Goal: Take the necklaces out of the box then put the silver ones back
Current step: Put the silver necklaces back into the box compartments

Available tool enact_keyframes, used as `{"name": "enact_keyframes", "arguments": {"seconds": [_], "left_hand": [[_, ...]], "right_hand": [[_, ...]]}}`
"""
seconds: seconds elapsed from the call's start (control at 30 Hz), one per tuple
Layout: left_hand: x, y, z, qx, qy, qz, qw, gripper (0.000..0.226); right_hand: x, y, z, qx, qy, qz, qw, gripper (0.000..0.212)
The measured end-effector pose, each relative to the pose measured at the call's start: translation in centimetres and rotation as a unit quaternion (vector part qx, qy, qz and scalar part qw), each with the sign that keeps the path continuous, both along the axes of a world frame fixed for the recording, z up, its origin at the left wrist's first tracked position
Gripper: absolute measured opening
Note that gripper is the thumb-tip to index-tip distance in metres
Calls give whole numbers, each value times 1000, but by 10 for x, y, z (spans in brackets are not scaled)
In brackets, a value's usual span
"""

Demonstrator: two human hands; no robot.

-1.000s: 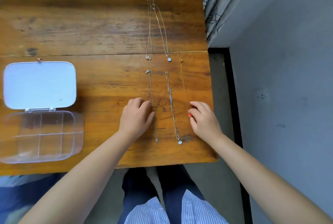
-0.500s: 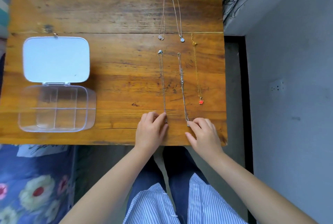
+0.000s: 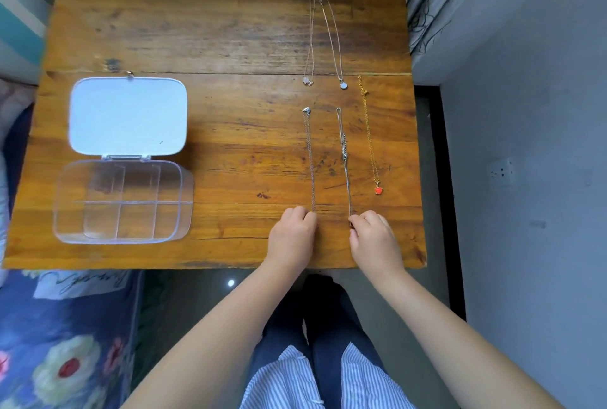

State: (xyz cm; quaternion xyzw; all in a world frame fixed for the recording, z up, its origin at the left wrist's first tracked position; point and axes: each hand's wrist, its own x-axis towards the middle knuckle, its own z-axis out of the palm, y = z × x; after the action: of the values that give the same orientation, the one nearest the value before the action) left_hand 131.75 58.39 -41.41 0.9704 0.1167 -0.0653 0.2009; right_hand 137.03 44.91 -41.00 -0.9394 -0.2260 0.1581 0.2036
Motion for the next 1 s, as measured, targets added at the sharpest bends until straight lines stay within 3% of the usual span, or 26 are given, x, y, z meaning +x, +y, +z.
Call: {"name": "enact_keyframes", "arguments": {"seconds": [0.07, 0.2, 0.33, 0.5, 0.63, 0.73, 1.0], "left_hand": [[1, 2, -5, 1, 16, 7, 1000, 6], [-3, 10, -7, -51, 35, 38, 997, 20], [-11, 21, -7, -63, 35, 82, 994, 15], [-36, 44, -4, 17, 119, 28, 992, 20], [-45, 76, 4, 139, 178, 2, 974, 20], [-31, 89, 10, 171, 173, 19, 970, 20], [76, 54, 3, 19, 73, 79, 994, 28]], "right_hand": [[-2, 1, 1, -10, 5, -14, 1000, 21], [-4, 2, 2, -21, 23, -86, 996, 16], [-8, 6, -2, -43, 15, -96, 994, 15], [-9, 3, -1, -67, -13, -45, 997, 12], [-12, 1, 4, -48, -28, -15, 998, 4], [-9, 1, 3, -32, -41, -15, 999, 7], [16, -11, -10, 36, 67, -59, 995, 5]]}}
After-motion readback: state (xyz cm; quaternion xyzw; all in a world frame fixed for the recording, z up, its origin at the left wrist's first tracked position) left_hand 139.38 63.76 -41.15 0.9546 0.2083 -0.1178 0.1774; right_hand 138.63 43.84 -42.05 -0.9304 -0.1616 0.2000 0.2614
